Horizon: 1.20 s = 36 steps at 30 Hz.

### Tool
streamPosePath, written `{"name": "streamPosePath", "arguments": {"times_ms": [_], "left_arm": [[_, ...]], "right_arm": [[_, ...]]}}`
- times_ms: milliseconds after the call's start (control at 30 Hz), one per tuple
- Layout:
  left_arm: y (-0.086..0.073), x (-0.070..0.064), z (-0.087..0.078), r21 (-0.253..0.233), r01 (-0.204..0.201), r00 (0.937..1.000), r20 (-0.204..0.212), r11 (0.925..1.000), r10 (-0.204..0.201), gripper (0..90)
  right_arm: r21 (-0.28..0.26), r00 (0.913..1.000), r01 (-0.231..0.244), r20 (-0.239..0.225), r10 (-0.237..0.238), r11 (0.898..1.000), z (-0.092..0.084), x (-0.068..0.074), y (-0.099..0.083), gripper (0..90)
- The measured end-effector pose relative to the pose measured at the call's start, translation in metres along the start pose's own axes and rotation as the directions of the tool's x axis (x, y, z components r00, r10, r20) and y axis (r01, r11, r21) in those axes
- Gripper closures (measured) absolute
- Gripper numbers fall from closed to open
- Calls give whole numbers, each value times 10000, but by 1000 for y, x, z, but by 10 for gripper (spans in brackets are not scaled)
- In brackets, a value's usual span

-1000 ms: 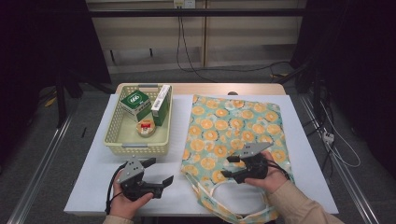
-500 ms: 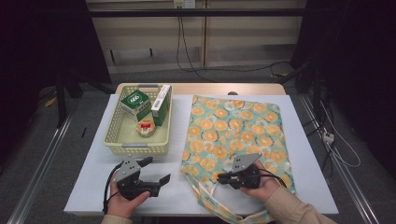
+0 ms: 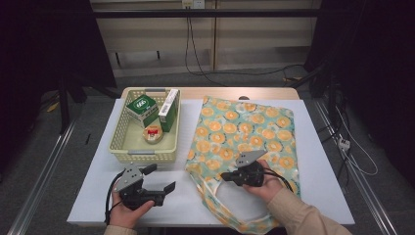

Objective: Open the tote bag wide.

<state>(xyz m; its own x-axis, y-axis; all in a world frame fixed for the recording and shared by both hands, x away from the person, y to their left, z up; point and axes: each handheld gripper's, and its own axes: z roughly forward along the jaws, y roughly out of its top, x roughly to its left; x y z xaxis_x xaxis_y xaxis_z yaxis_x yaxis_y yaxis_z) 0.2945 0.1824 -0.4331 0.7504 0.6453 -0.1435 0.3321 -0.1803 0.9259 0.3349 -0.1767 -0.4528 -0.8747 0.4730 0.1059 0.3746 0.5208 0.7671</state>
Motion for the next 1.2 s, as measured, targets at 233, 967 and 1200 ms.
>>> {"name": "streamPosePath", "arguments": {"times_ms": [233,967,1200], "left_arm": [[0,2,-1,-43,75,10000,-37,10000,-75,76],[1,5,-5,-241,137,9997,-199,9996,-141,75],[1,5,-6,-270,147,9997,-184,9995,-152,75]], "right_arm": [[-80,9989,-341,317,343,9994,14,-12,23,900],[-457,9870,-1110,1122,1155,9928,37,-35,38,900],[-329,9823,-1159,1445,1194,9927,35,-43,36,900]]}}
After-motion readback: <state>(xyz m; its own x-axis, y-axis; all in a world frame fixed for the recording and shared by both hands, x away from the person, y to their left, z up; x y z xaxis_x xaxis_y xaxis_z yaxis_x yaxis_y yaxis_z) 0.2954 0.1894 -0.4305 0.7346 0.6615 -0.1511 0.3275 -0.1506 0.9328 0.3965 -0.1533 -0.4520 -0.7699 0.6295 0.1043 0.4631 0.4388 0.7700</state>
